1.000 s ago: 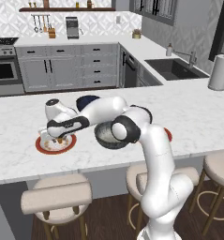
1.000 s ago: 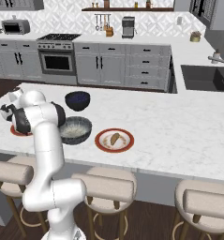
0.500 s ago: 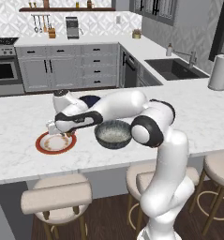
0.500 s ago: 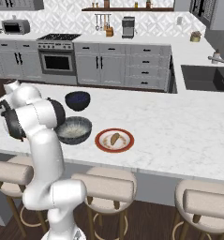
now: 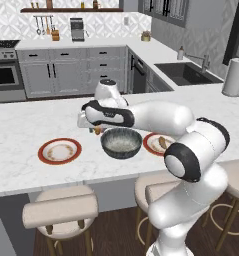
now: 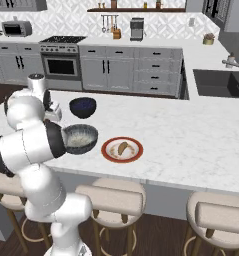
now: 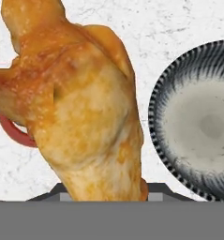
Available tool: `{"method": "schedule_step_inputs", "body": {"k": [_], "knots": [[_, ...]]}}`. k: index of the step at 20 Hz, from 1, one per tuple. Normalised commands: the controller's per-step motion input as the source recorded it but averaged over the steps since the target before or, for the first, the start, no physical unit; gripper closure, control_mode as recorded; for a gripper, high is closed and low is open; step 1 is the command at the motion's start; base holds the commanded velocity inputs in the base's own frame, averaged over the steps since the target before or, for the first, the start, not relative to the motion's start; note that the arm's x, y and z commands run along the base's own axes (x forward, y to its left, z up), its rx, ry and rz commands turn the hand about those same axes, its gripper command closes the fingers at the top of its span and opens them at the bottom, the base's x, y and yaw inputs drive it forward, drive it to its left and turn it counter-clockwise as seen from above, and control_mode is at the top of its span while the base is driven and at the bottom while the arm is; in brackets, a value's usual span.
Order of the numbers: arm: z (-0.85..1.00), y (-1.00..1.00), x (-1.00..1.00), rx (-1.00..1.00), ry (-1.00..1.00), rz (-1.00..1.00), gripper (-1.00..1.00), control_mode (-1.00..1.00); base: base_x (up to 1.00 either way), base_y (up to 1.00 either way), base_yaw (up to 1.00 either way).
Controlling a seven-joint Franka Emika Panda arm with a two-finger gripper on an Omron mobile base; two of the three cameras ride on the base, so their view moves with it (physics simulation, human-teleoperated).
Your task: Pick the chicken drumstick and sweet potato from their plates and place them in the bowl. Then put the bowl in the fridge.
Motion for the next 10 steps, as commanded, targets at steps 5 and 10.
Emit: {"method": "schedule_step_inputs", "body": {"k": [5, 10], "knots": [[0.23, -1.00, -0.24, 0.17, 0.07, -0.01, 1.00, -1.00, 0.00, 0.00, 0.00], [-0.43, -0.73, -0.18, -0.03, 0.01, 0.00, 1.00, -1.00, 0.00, 0.00, 0.00]]}}
